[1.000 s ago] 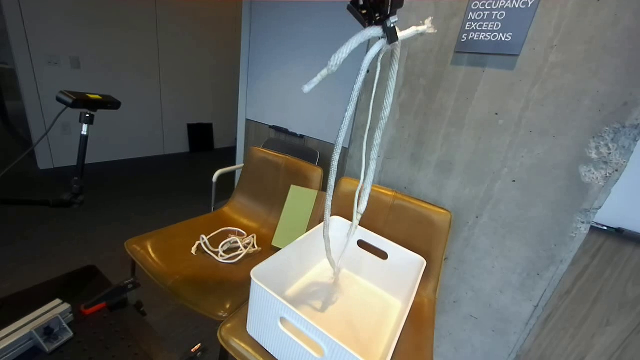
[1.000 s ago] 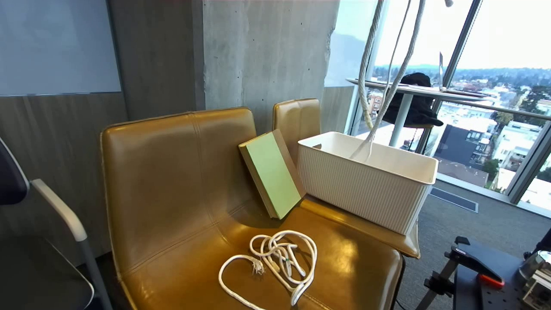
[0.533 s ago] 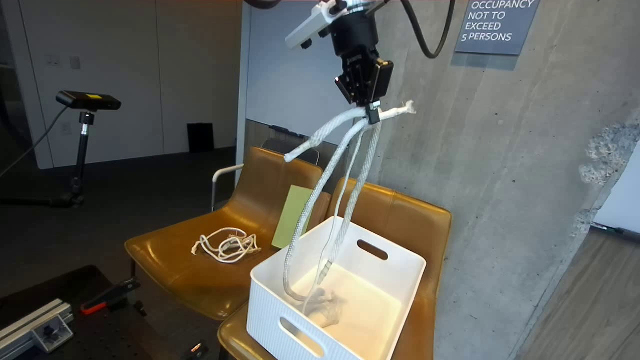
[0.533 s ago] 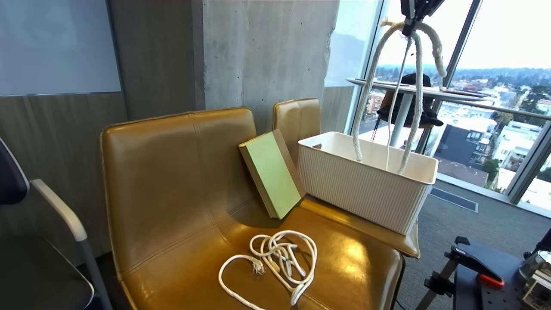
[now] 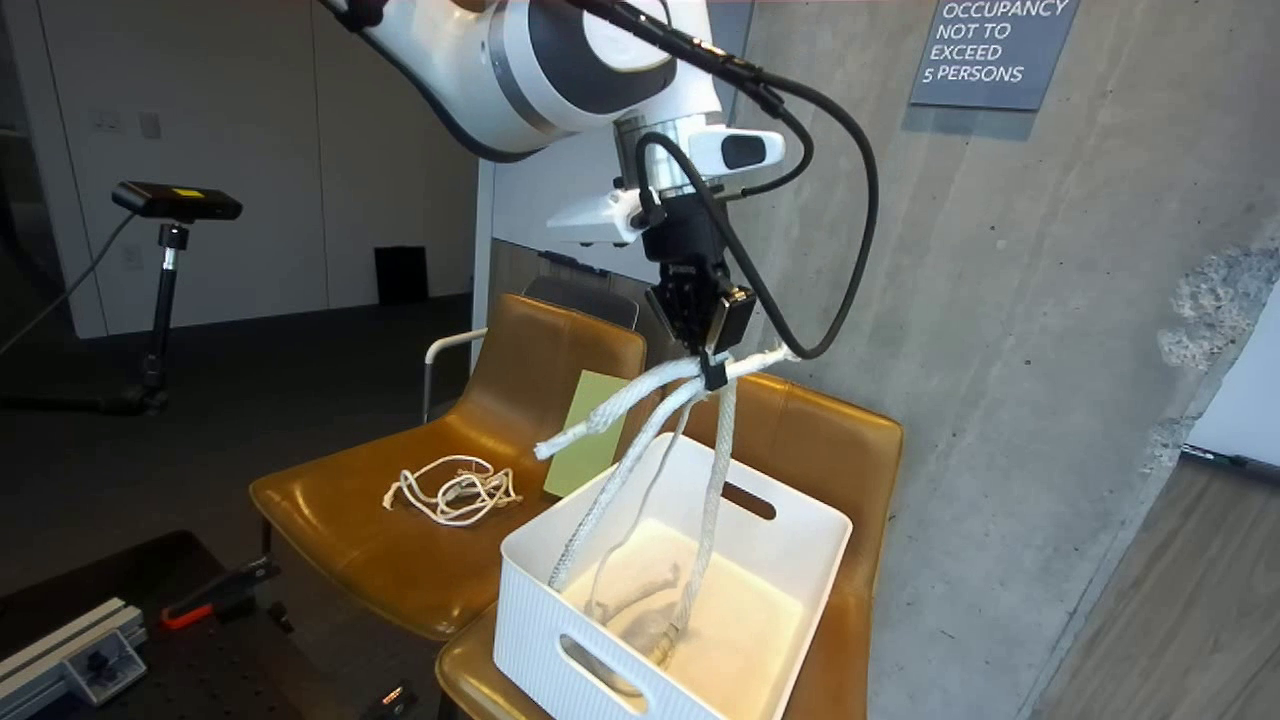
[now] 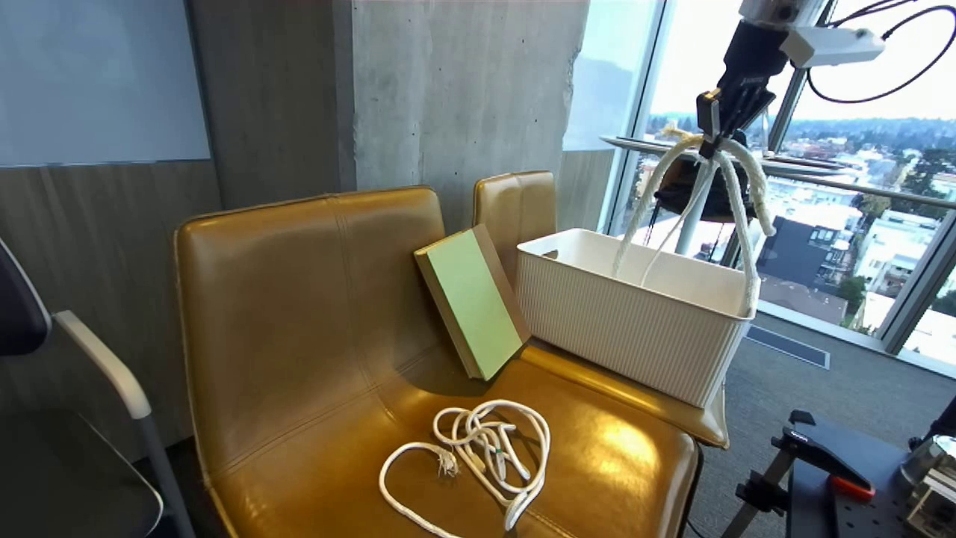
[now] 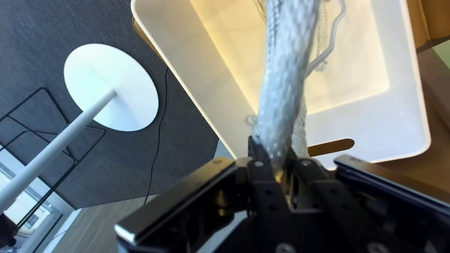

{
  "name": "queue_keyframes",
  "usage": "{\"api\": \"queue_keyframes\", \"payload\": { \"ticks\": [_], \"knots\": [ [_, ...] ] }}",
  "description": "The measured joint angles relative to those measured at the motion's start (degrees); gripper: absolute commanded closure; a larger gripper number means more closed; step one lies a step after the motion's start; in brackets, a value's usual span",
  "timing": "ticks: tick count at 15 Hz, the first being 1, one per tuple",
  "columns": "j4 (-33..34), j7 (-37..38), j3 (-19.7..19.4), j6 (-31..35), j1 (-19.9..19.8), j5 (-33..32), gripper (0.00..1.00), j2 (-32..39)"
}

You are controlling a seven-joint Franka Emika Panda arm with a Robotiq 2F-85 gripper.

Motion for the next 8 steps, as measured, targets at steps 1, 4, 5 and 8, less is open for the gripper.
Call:
{"api": "queue_keyframes", "payload": {
  "ticks": [1,4,5,8],
  "knots": [
    [-0.9,0.0,0.0,1.1,0.1,0.0,0.97,0.1],
    [-1.8,-0.3,0.0,2.8,0.4,0.0,0.65,0.8],
    [-1.7,-0.5,0.0,3.2,0.4,0.0,0.62,1.1],
    [-1.1,-0.5,0.0,3.4,0.5,0.0,0.41,1.8]
  ]
}}
